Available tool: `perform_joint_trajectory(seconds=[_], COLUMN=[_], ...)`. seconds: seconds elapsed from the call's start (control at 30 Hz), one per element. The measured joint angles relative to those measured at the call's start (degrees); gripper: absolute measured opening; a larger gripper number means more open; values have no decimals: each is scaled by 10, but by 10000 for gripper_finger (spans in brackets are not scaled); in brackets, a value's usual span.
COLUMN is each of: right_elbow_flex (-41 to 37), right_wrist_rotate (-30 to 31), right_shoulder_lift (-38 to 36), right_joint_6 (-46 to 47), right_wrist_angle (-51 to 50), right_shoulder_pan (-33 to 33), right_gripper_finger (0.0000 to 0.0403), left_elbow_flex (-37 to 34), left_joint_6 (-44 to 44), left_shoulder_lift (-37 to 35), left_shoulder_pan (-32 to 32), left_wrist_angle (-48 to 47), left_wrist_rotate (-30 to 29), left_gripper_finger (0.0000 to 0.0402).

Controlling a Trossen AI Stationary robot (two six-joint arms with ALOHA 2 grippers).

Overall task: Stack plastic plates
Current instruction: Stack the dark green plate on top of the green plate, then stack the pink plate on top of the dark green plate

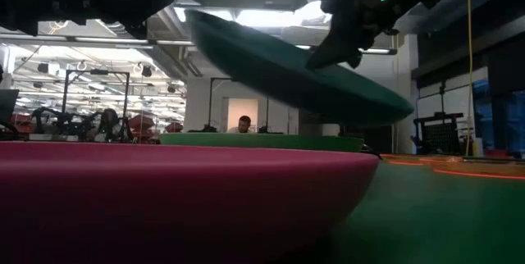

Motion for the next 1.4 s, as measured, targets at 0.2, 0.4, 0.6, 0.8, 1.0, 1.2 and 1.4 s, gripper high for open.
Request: perform_joint_trajectory(seconds=[0.2, 0.4, 0.6, 0.8, 1.0, 1.2, 1.4], right_elbow_flex=[0, 0, 1, 0, 0, 7, 55], right_wrist_rotate=[1, -1, -32, -76, -59, -3, 17], right_shoulder_lift=[42, 87, 127, 143, 142, 135, 96], right_joint_6=[1, -3, 6, 12, 18, -61, -123], right_wrist_angle=[41, 77, 115, 114, 118, 102, 0], right_shoulder_pan=[-23, -56, -88, -97, -96, -96, -77], right_gripper_finger=[0, 0, 0, 3, 53, 151, 201], left_elbow_flex=[0, 0, 0, 0, 0, 0, 0], left_joint_6=[0, 0, 0, -4, -2, 0, 0], left_shoulder_lift=[16, 45, 52, 52, 52, 52, 52], left_shoulder_pan=[0, 3, 8, 8, 8, 8, 8], left_wrist_angle=[1, 43, 51, 54, 54, 54, 51], left_wrist_rotate=[8, 2, 2, 2, 3, 20, 17], left_gripper_finger=[85, 85, 85, 85, 85, 85, 85])
